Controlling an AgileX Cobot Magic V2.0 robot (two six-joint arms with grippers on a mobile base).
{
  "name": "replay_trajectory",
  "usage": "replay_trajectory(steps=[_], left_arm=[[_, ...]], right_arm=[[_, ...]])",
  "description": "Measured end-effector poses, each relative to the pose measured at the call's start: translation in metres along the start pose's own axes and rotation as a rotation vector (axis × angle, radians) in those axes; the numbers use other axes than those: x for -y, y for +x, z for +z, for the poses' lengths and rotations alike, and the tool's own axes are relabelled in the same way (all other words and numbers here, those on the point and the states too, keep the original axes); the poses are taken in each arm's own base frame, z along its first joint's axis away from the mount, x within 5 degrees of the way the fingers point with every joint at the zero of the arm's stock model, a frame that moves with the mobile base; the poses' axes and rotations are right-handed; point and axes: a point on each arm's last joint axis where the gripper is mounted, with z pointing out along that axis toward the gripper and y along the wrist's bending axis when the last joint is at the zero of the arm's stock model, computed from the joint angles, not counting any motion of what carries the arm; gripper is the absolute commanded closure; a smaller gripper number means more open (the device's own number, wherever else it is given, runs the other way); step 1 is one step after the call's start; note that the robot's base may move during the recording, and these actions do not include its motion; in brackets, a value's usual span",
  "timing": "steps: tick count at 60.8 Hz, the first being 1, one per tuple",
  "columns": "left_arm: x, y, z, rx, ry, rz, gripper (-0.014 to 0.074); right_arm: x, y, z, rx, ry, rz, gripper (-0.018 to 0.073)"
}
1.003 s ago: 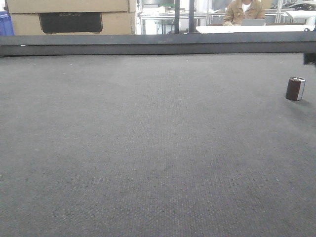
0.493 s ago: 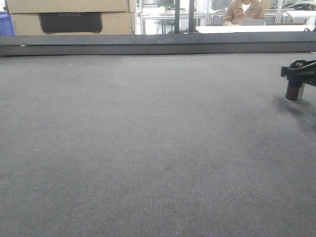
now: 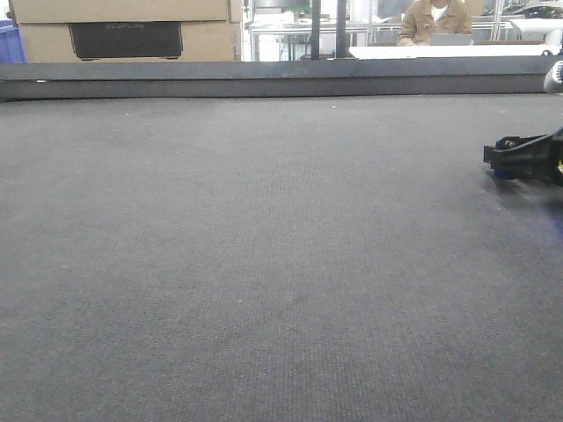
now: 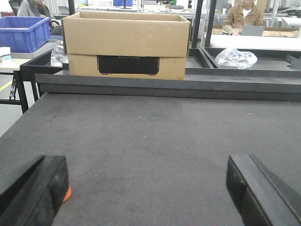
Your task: Place cylindrical capacitor in blue bin on shelf
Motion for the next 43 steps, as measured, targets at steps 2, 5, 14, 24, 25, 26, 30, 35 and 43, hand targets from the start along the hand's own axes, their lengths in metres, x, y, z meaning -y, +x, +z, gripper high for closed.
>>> replay_trajectory(steps=[2, 5, 14, 24, 25, 26, 30, 35, 43], left_arm=[[0.000, 0.000, 0.000, 0.000, 0.000, 0.000, 0.0006], [0.000, 0.000, 0.000, 0.000, 0.000, 0.000, 0.0006], [0.000, 0.000, 0.000, 0.000, 0.000, 0.000, 0.0006], [0.000, 0.000, 0.000, 0.000, 0.000, 0.000, 0.0006], [0.000, 0.000, 0.000, 0.000, 0.000, 0.000, 0.0006], [0.000, 0.000, 0.000, 0.000, 0.000, 0.000, 0.0006], [0.000, 0.000, 0.000, 0.000, 0.000, 0.000, 0.0006], [0.000, 0.000, 0.000, 0.000, 0.000, 0.000, 0.0006], [0.000, 0.000, 0.000, 0.000, 0.000, 0.000, 0.0006]], right_arm=[[0.000, 0.000, 0.001, 0.001, 0.000, 0.000, 0.0170], [0.000, -0.001, 0.002, 0.003, 0.000, 0.000, 0.0298], [-0.001, -0.001, 0.002, 0.003, -0.004, -0.002, 0.0601], [-0.001, -0.006, 0.001, -0.002, -0.004, -0.002, 0.0722], [-0.001, -0.008, 0.000, -0.001, -0.004, -0.003, 0.0721], [-0.001, -0.010, -0.001, -0.001, -0.004, -0.003, 0.0721], [-0.001, -0.024, -0.005, 0.003, -0.003, -0.003, 0.0721], [-0.001, -0.051, -0.015, 0.017, -0.002, -0.005, 0.0721], [0.000, -0.099, -0.043, 0.012, 0.000, -0.009, 0.0721]])
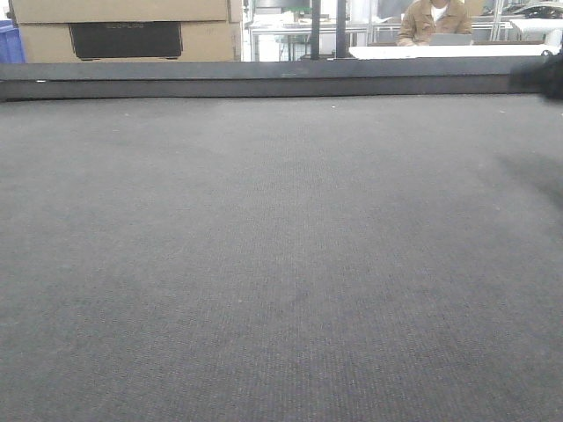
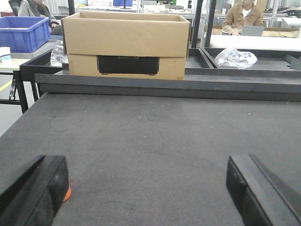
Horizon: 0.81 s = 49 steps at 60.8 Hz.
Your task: Place cylindrical capacitor in blue bin on shelf
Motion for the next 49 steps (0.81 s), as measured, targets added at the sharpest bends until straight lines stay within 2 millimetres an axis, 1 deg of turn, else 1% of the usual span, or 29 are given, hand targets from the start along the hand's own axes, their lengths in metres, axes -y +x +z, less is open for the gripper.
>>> replay_trajectory(steps=[3, 6, 7, 10, 16, 25, 27, 31, 34, 38, 42, 49], left_arm=[[0.000, 0.000, 0.000, 0.000, 0.000, 0.000, 0.0006], [0.000, 0.000, 0.000, 0.000, 0.000, 0.000, 0.0006], [0.000, 0.000, 0.000, 0.000, 0.000, 0.000, 0.0006], [0.000, 0.000, 0.000, 0.000, 0.000, 0.000, 0.0006], [0.000, 0.000, 0.000, 0.000, 0.000, 0.000, 0.0006], [-0.001, 0.001, 0.000, -0.013, -0.007, 0.012, 0.0006], [-0.001, 0.002, 0.000, -0.018, -0.013, 0.024, 0.0006], [-0.002, 0.005, 0.001, -0.030, -0.025, 0.042, 0.0006], [-0.004, 0.011, 0.003, -0.046, -0.046, 0.048, 0.0006], [-0.007, 0.021, 0.009, -0.061, -0.079, 0.044, 0.0006], [-0.010, 0.034, 0.020, -0.087, -0.107, 0.040, 0.0006], [-0.014, 0.058, 0.043, -0.126, -0.125, 0.037, 0.0006]], right_arm=[[0.000, -0.022, -0.015, 0.009, 0.001, -0.003, 0.0721], [0.001, -0.038, -0.030, 0.004, 0.002, -0.003, 0.0721], [0.001, -0.039, -0.033, -0.008, 0.003, -0.003, 0.0721], [0.001, -0.053, -0.048, -0.018, 0.004, -0.004, 0.0721], [0.001, -0.079, -0.084, -0.033, 0.008, -0.005, 0.0721], [0.002, -0.098, -0.129, -0.081, 0.012, -0.005, 0.0721], [0.002, -0.104, -0.142, -0.076, 0.013, -0.005, 0.0721], [0.002, -0.110, -0.158, -0.074, 0.014, -0.001, 0.0721], [0.001, -0.116, -0.174, -0.061, 0.015, 0.002, 0.0721], [0.001, -0.121, -0.189, -0.042, 0.014, 0.009, 0.0721], [0.001, -0.127, -0.205, -0.004, 0.013, 0.013, 0.0721], [0.001, -0.132, -0.217, 0.035, 0.011, 0.023, 0.0721]])
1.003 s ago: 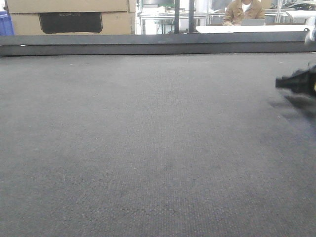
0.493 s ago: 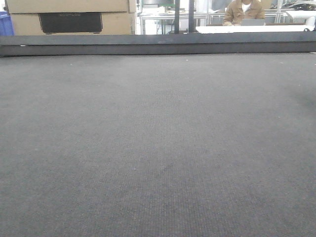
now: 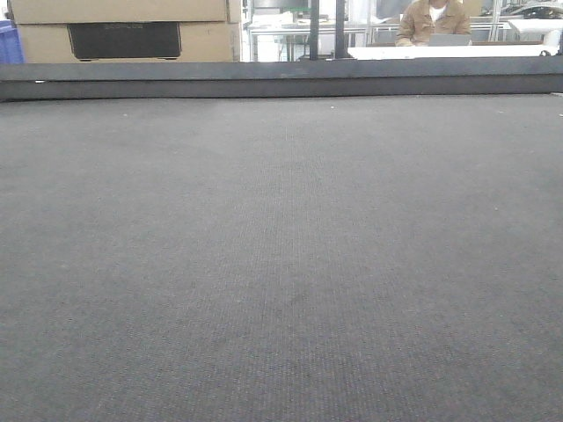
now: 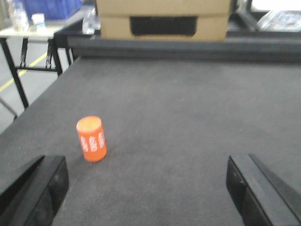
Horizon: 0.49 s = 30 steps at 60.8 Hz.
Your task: Place cylindrical capacitor in blue bin on shelf
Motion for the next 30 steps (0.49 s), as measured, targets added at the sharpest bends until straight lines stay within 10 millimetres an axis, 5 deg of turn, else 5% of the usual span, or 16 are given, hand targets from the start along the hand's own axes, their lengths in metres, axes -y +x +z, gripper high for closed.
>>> replay_trajectory(steps=[15, 30], left_arm=[[-0.013, 0.017, 0.065, 0.000, -0.041, -0.070, 0.0006], [-0.040, 0.061, 0.135, -0.088, -0.097, -0.166, 0.0006]], right_arm=[[-0.006, 0.001, -0.001, -0.009, -0.035, 0.002, 0.0721], [-0.015, 0.001, -0.002, -0.011, -0.087, -0.005, 0.0721]])
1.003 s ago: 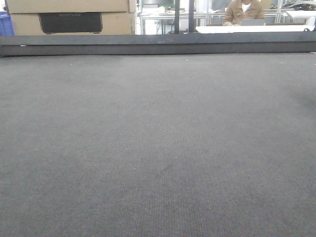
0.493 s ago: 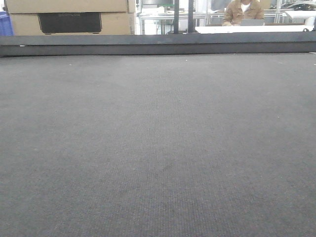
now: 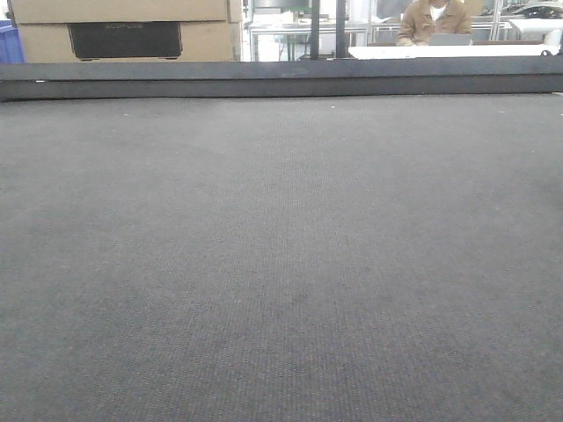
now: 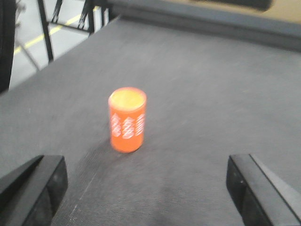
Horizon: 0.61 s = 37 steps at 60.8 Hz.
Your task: Place cylindrical capacitor in blue bin on shelf
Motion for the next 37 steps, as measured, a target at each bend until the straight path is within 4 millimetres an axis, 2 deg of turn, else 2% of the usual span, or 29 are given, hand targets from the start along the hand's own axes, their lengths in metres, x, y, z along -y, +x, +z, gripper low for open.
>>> replay_trajectory(steps=[7, 22, 37], left_arm=[[-0.004, 0.015, 0.036, -0.027, 0.011, -0.016, 0.0006], [-0.011, 0.028, 0.111, -0.037, 0.025, -0.035, 0.0006], [-0.017, 0.034, 0.166, -0.031, 0.019, -0.046, 0.0006]], right_arm=[[-0.001, 0.000, 0.000, 0.000, -0.004, -0.001, 0.0721], [-0.001, 0.000, 0.002, 0.002, -0.004, -0.001, 0.0721], [-0.001, 0.001, 0.004, -0.003, -0.004, -0.001, 0.0721]])
